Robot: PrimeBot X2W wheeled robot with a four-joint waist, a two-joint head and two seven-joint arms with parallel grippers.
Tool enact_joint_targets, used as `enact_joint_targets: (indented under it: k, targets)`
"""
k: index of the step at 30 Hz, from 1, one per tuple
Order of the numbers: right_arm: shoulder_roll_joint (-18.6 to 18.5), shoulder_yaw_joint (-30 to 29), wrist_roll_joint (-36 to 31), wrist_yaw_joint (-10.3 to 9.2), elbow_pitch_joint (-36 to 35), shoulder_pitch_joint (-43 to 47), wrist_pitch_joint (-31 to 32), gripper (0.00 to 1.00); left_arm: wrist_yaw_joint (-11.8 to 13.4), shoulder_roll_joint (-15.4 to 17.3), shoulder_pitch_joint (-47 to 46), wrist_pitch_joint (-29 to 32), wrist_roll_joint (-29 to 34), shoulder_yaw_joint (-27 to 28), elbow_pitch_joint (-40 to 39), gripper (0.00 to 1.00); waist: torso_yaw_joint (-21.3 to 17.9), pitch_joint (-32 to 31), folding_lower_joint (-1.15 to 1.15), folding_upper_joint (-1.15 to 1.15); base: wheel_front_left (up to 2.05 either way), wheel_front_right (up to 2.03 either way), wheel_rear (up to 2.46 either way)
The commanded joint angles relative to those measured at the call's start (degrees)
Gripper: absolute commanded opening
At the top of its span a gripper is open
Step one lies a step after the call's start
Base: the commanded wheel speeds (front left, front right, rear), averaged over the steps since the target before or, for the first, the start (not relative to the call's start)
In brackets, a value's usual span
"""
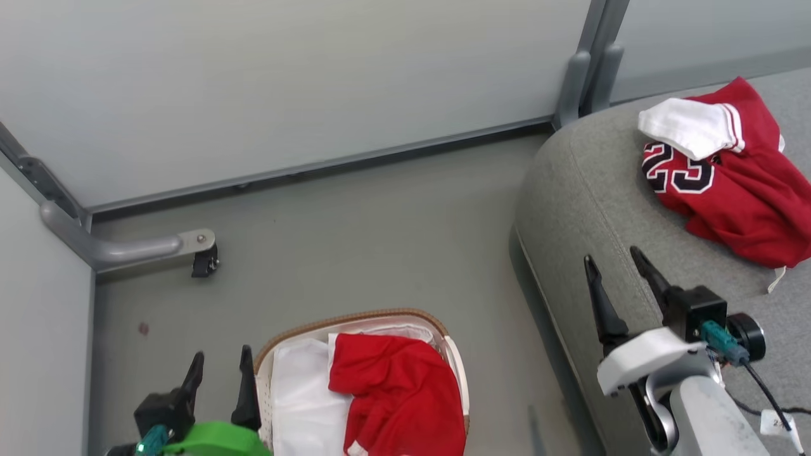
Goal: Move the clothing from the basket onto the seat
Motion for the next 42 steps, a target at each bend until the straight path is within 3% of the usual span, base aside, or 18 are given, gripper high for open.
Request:
enact_joint_targets:
  k: [1,10,20,42]
  targets:
    - [-0.05,0.14,0.38,-0.08,-0.71,-1.27,-0.12,1.00,-0.32,0.14,-2.05,-0.02,-1.01,-0.47,0.45,1.00,-0.84,3.24,0.00,0.00,0.00,0.00,0.00]
    - [-0.04,1.60,2.04,-0.08,-5.36,-8.34,-0.12,1.00,-1.69,0.16,-12.08,-0.03,-1.67,-4.84,5.24,1.00,-3.35,14.53,0.00,0.00,0.00,0.00,0.00]
    - [0.00,4.76,4.85,-0.08,-10.56,-15.45,-0.12,1.00,-2.14,0.49,-24.24,-0.03,-1.60,-9.96,15.68,1.00,-7.16,26.08,0.00,0.00,0.00,0.00,0.00]
    - [0.02,9.11,11.84,-0.08,-19.28,-23.63,-0.12,1.00,-2.13,7.32,-41.85,0.92,-9.30,-27.82,37.06,1.00,-14.29,44.84,0.00,0.00,0.00,0.00,0.00]
